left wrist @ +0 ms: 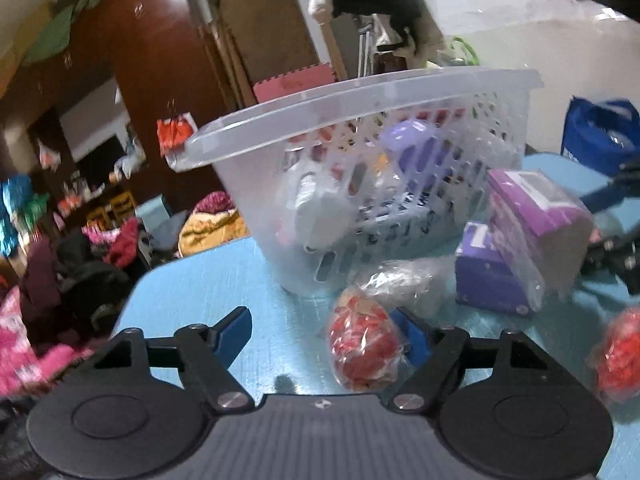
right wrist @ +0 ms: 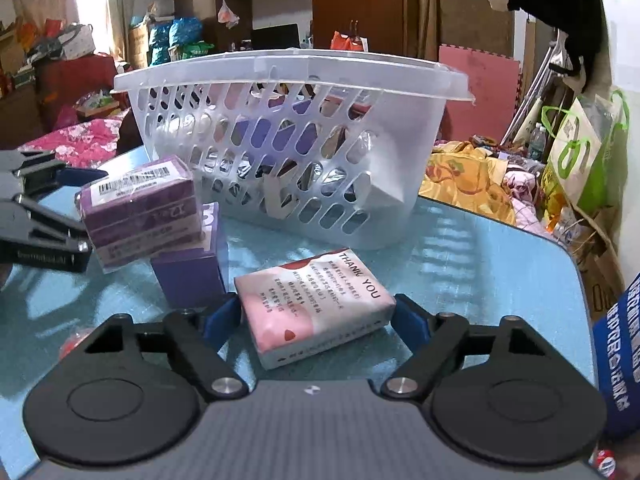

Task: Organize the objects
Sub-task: 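Grasp the THANK YOU box with the right gripper while the left grasps a red-wrapped ball, then carry both items over the white basket and open both grippers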

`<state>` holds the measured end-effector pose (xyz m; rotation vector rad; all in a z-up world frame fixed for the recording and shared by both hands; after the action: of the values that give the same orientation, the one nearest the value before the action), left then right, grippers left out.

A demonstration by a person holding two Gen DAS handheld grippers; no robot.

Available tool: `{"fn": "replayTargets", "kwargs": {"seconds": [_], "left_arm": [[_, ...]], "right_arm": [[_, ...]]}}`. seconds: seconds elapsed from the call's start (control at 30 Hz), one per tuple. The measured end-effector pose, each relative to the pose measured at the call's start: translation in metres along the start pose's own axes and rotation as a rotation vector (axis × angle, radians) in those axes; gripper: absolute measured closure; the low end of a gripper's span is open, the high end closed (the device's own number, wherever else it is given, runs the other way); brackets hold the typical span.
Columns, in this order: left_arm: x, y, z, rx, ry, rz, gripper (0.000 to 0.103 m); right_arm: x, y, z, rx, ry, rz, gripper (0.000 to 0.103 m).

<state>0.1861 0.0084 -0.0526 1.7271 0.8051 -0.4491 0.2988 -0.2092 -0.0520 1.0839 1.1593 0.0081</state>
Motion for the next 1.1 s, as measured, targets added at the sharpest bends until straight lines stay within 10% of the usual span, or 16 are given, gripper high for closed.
{"fn": "replayTargets", "kwargs": {"seconds": [0.23,0.4,1.1], "left_arm": [[-0.008,-0.001,0.000,0.012,0.005,0.006,0.024],[-0.008,-0.002,-0.016,-0.073,-0.013,0.005,0.063],[-0.045,-0.009,-0.039,-0.175,-0.091,0.181,0.064]], "right_arm": [[0.000,0.001,0.004,0.022,-0.008,-0.002,0.019],[-0.003,0.000,0.003,0.015,-0.020,0.018,0.020],[-0.047,-0.017,0.010,0.098,-0.072,0.343,0.020]]}}
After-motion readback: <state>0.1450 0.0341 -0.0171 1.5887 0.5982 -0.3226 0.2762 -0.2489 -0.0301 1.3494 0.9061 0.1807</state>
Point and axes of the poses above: each gripper's, at about its wrist camera, not at the fingertips, and x roughly the way its jaws point, z to its right, y to its top, the point moved 1 cm from there along x, roughly the way its jaws point, and after that the axes turned 12 degrees about -z, right-handed, at the moved point
